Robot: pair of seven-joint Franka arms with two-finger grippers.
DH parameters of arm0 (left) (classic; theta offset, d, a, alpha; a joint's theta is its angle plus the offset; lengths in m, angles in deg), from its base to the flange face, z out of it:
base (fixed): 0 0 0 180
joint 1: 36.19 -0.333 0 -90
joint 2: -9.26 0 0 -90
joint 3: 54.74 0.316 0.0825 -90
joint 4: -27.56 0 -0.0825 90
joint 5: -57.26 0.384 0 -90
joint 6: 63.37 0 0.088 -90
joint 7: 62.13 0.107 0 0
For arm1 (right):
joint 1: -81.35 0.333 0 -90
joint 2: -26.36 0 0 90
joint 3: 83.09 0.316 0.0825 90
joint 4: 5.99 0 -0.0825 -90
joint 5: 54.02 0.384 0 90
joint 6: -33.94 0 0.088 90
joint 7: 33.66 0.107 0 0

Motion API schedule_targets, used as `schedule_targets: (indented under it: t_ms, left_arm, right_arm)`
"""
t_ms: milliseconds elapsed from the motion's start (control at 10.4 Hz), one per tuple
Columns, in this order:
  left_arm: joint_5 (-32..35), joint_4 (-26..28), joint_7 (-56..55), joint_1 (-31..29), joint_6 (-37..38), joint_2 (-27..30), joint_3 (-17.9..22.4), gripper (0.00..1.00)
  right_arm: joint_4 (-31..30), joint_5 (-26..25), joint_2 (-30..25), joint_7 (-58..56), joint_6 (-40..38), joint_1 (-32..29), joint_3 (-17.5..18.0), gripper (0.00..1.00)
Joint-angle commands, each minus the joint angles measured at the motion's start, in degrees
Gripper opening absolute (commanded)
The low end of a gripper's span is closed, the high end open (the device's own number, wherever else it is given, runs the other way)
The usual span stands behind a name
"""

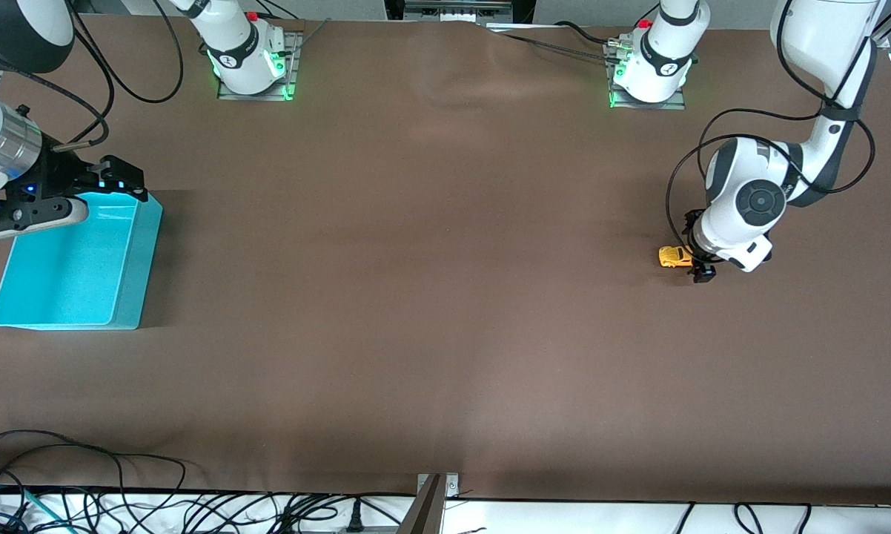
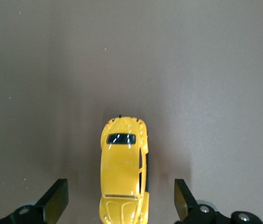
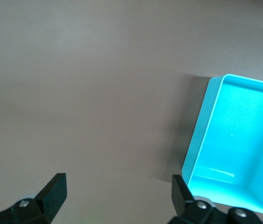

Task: Wind up and store yellow beetle car
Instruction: 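Grasp the yellow car with the left gripper and press it down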

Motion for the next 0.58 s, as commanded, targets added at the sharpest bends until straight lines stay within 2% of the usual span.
schedule_targets:
  t_ms: [0, 192, 481]
  left_arm:
    - [2.17, 0.64, -1.56, 0.13, -0.92, -0.02, -0.37, 1.0]
    - [2.17, 0.56, -1.56, 0.13, -0.83, -0.28, -0.29, 1.0]
    - [2.17, 0.47, -1.56, 0.04, -1.01, -1.07, -0.29, 0.94]
  right_arm:
    - [0.55, 0.05, 0.23, -0.83, 0.52, 0.01, 0.26, 1.0]
    - [0.64, 0.05, 0.58, -0.83, 0.61, 0.1, 0.26, 1.0]
    - [0.64, 0.39, 0.67, -0.75, 0.96, 0.28, 0.52, 1.0]
